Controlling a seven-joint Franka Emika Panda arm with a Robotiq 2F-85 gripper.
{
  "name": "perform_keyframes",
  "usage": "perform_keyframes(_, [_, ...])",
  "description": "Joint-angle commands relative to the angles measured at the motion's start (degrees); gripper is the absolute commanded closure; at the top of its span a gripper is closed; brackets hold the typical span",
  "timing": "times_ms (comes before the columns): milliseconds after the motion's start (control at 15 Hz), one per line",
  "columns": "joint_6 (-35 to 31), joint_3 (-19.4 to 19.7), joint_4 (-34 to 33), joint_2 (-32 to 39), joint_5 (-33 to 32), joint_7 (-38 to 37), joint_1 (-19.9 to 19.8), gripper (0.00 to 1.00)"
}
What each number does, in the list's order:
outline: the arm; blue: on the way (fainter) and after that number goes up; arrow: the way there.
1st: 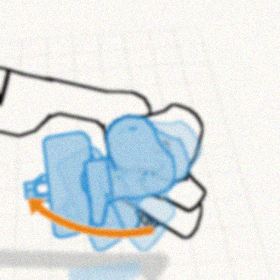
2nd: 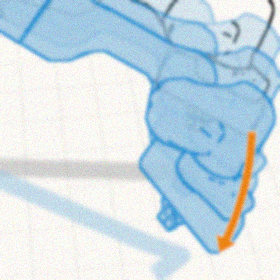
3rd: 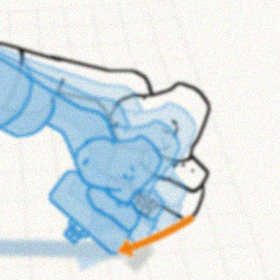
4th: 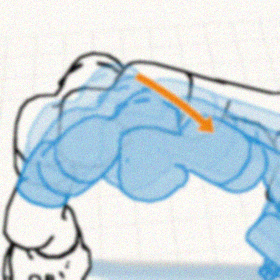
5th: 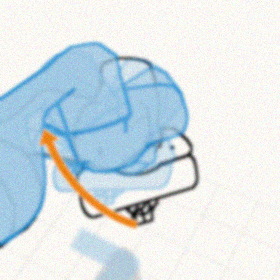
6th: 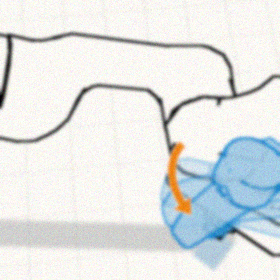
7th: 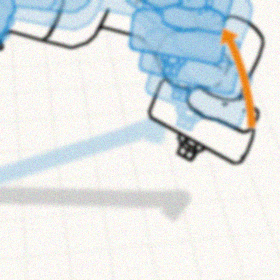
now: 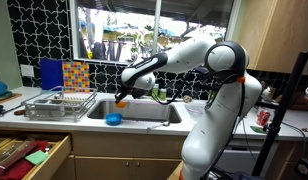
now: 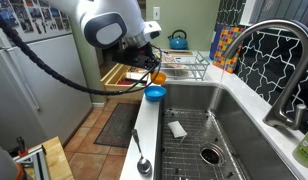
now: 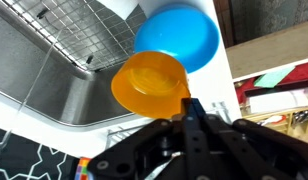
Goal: Put the blue bowl on the counter in front of the sink and spill the liquid in the orange bowl into the sink then set it down on the counter next to the blue bowl.
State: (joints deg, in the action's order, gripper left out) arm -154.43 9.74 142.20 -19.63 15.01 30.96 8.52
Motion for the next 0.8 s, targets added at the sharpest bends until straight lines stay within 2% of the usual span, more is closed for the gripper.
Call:
perform_keyframes(0, [3.49,6.51,-5.11,1.25,7.3,0.56,0.53,1.0])
perform_keyframes(400, [11.43,13.15,-11.83,4.28,21.62,-0.01,-0.91,1.0])
perform_keyframes(733, [19.37,12.99,-15.75,8.12,34.94,-1.37,-5.71,1.0])
